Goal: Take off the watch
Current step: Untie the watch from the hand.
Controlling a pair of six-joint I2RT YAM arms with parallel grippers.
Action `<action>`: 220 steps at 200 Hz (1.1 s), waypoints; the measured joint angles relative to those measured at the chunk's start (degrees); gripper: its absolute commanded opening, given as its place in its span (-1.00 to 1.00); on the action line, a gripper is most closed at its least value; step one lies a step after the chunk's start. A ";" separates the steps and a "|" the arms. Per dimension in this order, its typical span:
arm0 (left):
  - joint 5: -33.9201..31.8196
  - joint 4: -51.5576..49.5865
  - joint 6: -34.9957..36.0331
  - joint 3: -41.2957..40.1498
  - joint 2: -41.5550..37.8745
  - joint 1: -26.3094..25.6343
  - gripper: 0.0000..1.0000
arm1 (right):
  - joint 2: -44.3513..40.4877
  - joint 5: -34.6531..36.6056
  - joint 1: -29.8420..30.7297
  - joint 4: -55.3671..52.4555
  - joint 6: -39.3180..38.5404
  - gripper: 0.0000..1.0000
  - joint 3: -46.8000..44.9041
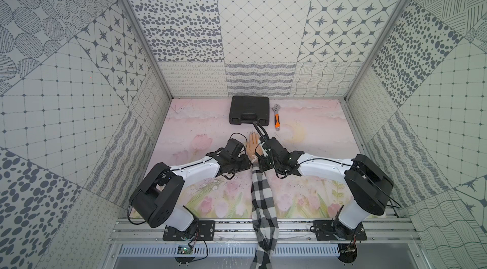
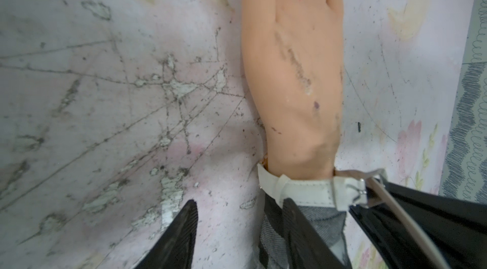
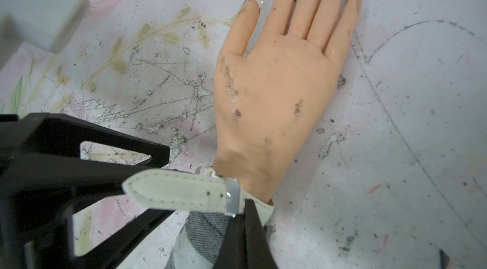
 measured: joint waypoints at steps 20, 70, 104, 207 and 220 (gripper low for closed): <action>-0.26 0.00 0.00 -0.02 -0.66 0.09 0.08 | -1.68 1.31 -0.04 -1.97 -0.02 -1.00 -0.15; -0.85 0.07 0.00 -0.81 -1.81 0.48 0.08 | -5.35 2.95 -0.15 -4.26 -0.02 -1.00 -0.17; -0.98 0.11 -0.02 -1.36 -2.49 0.76 0.08 | -5.70 1.88 -1.09 -5.62 -0.70 -1.00 0.44; -0.48 -1.16 0.04 9.29 -2.58 1.53 0.09 | -2.16 -2.91 -1.97 -6.29 -1.38 -1.00 1.16; 0.31 -1.05 0.00 11.58 -0.20 1.53 0.08 | -1.97 -2.95 -1.97 -6.27 -1.36 -1.00 1.16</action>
